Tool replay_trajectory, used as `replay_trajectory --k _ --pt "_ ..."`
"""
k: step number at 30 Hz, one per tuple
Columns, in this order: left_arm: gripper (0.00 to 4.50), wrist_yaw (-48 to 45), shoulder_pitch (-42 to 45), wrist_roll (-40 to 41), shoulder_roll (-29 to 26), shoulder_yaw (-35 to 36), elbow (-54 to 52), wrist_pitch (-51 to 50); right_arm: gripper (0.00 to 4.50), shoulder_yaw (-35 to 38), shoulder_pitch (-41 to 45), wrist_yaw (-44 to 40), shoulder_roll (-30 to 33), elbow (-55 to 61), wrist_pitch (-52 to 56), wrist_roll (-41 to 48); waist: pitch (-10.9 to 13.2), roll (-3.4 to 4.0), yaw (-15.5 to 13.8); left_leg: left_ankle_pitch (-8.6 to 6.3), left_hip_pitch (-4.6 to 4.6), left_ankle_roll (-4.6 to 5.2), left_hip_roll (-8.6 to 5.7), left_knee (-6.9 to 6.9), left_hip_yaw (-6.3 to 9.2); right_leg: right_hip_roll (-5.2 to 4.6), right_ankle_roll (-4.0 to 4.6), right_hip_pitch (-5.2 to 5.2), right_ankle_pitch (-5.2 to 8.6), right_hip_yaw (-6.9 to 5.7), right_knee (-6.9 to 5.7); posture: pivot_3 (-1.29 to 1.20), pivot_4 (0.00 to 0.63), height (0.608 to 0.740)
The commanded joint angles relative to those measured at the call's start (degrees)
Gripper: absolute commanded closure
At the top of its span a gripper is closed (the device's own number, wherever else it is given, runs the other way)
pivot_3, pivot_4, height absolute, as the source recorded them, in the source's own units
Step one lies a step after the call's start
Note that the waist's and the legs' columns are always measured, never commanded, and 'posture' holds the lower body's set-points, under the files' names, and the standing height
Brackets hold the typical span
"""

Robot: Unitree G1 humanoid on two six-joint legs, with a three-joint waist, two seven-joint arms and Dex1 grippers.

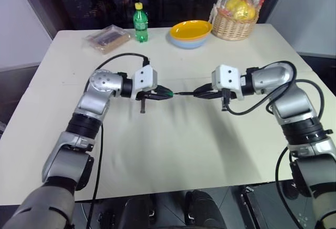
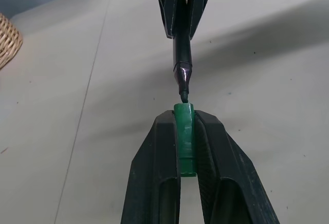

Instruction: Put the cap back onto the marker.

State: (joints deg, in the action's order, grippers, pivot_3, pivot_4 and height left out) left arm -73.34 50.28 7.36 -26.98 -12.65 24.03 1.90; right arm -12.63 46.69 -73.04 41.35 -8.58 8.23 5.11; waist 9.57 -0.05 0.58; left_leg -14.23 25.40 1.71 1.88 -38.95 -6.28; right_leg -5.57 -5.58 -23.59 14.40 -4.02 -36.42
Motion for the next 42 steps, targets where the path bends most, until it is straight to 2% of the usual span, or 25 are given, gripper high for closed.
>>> replay_trajectory --k 1,42 --pt "4.50 0.16 1.15 0.08 -0.09 0.47 -2.26 0.59 4.42 0.83 1.48 -0.09 -0.11 3.04 0.26 0.72 0.00 0.00 0.00 0.00 0.00 0.00 0.00 0.00 0.00 0.00 0.00 0.00 0.00 0.00 0.00 0.00 0.150 0.740" --pt "4.50 0.61 -0.40 0.55 -0.46 0.65 -6.80 -1.52 4.42 0.23 1.55 -1.47 -0.26 2.45 0.97 0.04 0.00 0.00 0.00 0.00 0.00 0.01 0.00 -0.02 0.00 0.00 0.00 0.00 0.00 0.00 -0.03 0.00 0.150 0.740"
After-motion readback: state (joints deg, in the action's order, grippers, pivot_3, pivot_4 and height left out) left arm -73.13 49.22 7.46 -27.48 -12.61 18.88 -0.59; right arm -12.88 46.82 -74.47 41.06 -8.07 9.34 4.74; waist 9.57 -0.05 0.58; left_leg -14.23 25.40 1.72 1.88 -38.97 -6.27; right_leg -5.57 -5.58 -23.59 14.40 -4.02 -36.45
